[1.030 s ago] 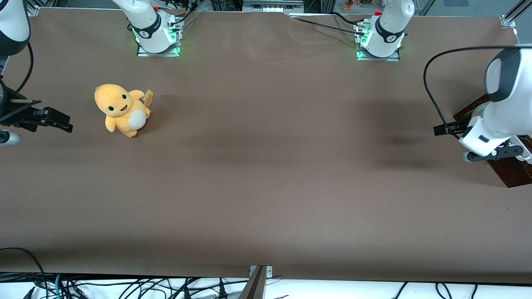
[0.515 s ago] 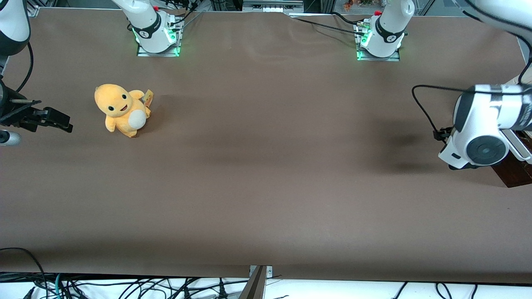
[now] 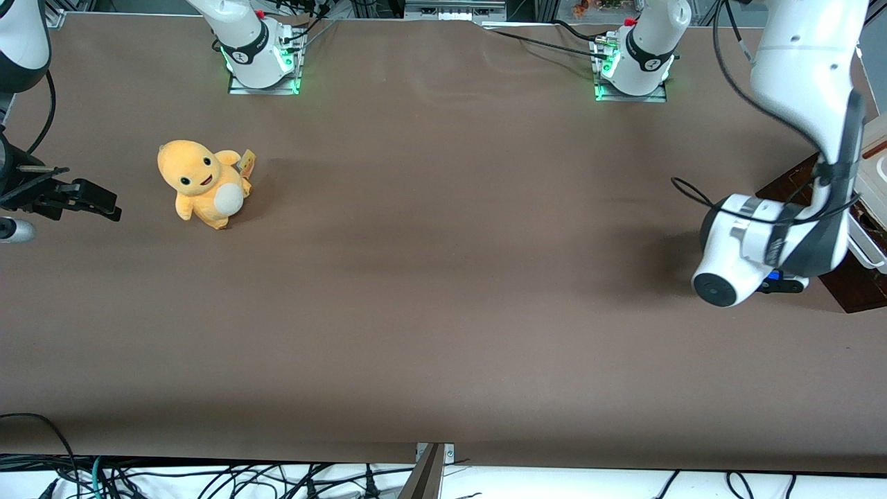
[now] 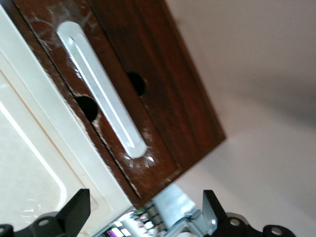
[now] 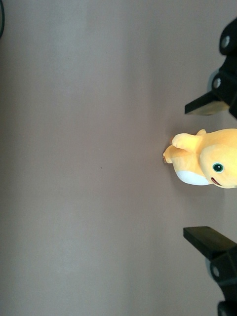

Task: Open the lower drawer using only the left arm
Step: 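Move the open left gripper down to the lower drawer's white handle, then close the left gripper around the white bar handle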

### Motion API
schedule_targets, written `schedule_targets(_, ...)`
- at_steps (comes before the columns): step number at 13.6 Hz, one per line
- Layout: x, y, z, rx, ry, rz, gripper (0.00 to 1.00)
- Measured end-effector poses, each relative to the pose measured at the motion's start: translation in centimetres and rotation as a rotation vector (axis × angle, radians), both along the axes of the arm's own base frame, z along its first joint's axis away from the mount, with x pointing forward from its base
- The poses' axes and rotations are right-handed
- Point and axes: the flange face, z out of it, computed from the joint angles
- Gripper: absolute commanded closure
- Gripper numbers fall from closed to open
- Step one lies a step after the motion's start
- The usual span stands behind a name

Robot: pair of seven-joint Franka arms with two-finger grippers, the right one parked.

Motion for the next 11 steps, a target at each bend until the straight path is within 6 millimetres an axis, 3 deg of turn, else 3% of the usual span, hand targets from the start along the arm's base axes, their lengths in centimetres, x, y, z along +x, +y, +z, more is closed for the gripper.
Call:
schedule_targets(7, -0.2, 3.1, -4.3, 0.185, 0.055, -0.065, 0.00)
schedule_targets(11, -0.6, 5.8, -5.4, 0.238, 0.079, -0.054, 0.00)
